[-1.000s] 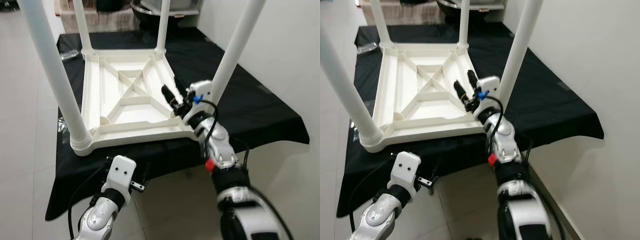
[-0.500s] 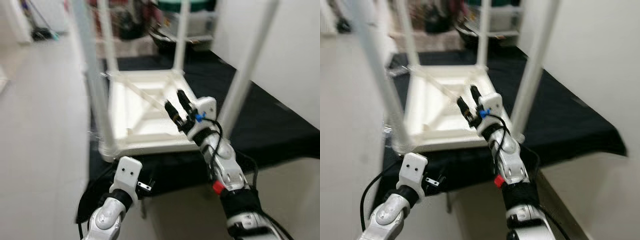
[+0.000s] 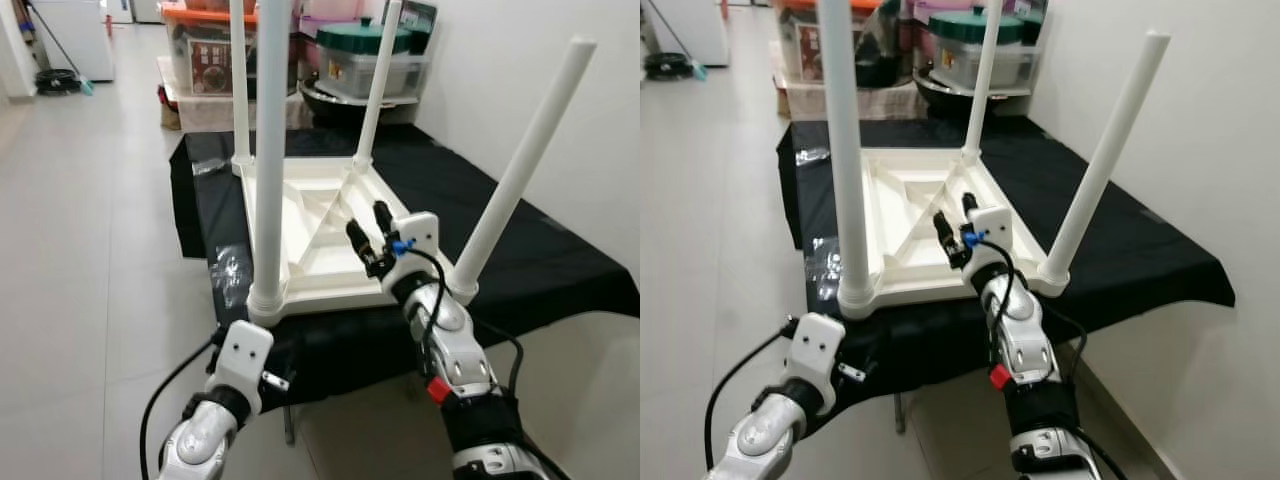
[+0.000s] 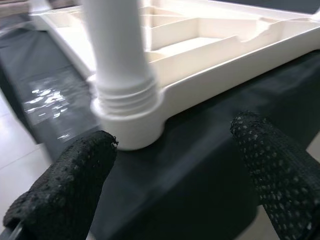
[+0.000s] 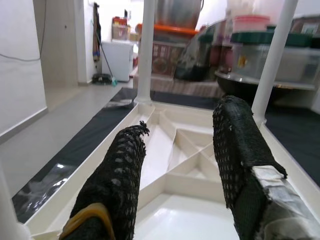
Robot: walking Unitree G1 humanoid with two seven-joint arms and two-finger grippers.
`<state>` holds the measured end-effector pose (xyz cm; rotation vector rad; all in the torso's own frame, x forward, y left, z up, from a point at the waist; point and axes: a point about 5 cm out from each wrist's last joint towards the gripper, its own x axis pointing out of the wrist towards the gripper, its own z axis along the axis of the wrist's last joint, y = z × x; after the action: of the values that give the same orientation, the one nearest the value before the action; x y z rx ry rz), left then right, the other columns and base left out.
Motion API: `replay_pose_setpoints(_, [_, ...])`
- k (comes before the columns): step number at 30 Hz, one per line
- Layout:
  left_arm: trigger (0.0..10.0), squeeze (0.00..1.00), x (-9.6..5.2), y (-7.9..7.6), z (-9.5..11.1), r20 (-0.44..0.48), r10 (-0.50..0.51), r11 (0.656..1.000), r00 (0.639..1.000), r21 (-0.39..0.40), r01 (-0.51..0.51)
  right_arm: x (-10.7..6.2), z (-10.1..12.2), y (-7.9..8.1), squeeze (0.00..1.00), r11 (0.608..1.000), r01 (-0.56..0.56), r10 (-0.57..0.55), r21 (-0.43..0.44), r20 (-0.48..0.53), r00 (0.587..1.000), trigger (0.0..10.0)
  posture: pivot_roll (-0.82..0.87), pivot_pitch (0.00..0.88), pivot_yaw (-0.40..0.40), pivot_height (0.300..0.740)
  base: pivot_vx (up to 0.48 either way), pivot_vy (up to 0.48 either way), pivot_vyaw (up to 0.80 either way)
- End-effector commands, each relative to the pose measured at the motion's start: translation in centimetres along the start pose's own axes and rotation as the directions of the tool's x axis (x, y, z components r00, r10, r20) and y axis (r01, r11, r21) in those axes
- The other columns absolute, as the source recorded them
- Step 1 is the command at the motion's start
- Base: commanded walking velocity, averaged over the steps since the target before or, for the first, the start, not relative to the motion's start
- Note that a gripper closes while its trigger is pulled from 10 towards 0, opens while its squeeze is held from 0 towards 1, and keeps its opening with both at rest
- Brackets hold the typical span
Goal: Building children table
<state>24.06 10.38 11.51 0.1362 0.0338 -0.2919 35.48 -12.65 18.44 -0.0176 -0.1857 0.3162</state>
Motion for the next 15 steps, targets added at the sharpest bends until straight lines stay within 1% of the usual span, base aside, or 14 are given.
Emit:
replay_pose_setpoints(1, [10.0, 0.0, -0.1, -0.2, -0.2, -0.005, -0.008, 1.0, 1.0, 0.001, 0.008, -0.1, -0.2, -1.5, 0.0, 0.998, 0.046, -0.045, 0.04, -0.028, 0.999, 10.0, 0.05, 0.033, -0.086, 0.74, 0.0, 0.0, 0.0])
replay_pose_setpoints(2, [10.0, 0.0, -0.1, -0.2, -0.2, -0.005, -0.008, 1.0, 1.0, 0.001, 0.008, -0.1, -0.2, -1.5, 0.0, 0.998, 0.046, -0.045, 0.04, -0.028, 0.999, 10.0, 0.05, 0.033, -0.086, 0.74, 0.0, 0.0, 0.0])
replay_pose_setpoints(4, [10.0, 0.0, -0.2, -0.3, -0.3, -0.005, -0.009, 1.0, 1.0, 0.0, 0.009, -0.1, -0.2, -2.1, 0.0, 0.996, 0.071, -0.07, 0.055, -0.036, 0.997, 10.0, 0.05, 0.027, -0.083, 0.74, 0.0, 0.0, 0.0])
replay_pose_setpoints(5, [10.0, 0.0, -0.2, -0.3, -0.3, -0.005, -0.009, 1.0, 1.0, 0.0, 0.009, -0.1, -0.2, -2.1, 0.0, 0.996, 0.071, -0.07, 0.055, -0.036, 0.997, 10.0, 0.05, 0.027, -0.083, 0.74, 0.0, 0.0, 0.0])
replay_pose_setpoints(6, [10.0, 0.0, -0.2, -0.3, -0.3, -0.004, -0.01, 1.0, 1.0, 0.0, 0.01, -0.1, -0.2, -2.5, 0.0, 0.994, 0.096, -0.093, 0.061, -0.046, 0.995, 10.0, 0.05, 0.027, -0.083, 0.74, 0.0, 0.0, 0.0])
replay_pose_setpoints(7, [10.0, 0.0, -0.3, -0.3, -0.3, -0.004, -0.011, 1.0, 1.0, 0.0, 0.011, -0.2, -0.3, -2.7, 0.0, 0.993, 0.111, -0.108, 0.045, -0.055, 0.993, 10.0, 0.05, 0.026, -0.085, 0.74, 0.0, 0.0, 0.0])
replay_pose_setpoints(8, [10.0, 0.0, -0.3, -0.3, -0.3, -0.004, -0.011, 1.0, 1.0, 0.0, 0.011, -0.2, -0.3, -2.7, 0.0, 0.993, 0.111, -0.108, 0.045, -0.055, 0.993, 10.0, 0.05, 0.026, -0.085, 0.74, 0.0, 0.0, 0.0])
replay_pose_setpoints(11, [10.0, 0.0, -0.3, -0.3, -0.5, -0.009, -0.01, 1.0, 1.0, -0.002, 0.01, -0.3, -0.5, -2.9, 0.0, 0.99, 0.134, -0.132, 0.042, -0.06, 0.989, 10.0, 0.05, 0.022, -0.083, 0.74, 0.0, 0.378, 0.0])
replay_pose_setpoints(14, [10.0, 0.0, -0.4, -0.3, -0.6, -0.018, -0.013, 1.0, 1.0, 0.0, 0.013, -0.4, -0.4, -2.7, 0.0, 0.989, 0.139, -0.136, 0.042, -0.054, 0.989, 10.0, 0.05, 0.02, -0.079, 0.74, 0.0, 0.0, 0.0])
replay_pose_setpoints(15, [10.0, 0.0, -0.4, -0.3, -0.6, -0.02, -0.014, 1.0, 1.0, 0.0, 0.014, -0.4, -0.4, -2.7, 0.0, 0.989, 0.142, -0.141, 0.028, -0.053, 0.989, 10.0, 0.05, 0.021, -0.079, 0.74, 0.0, 0.0, 0.0])
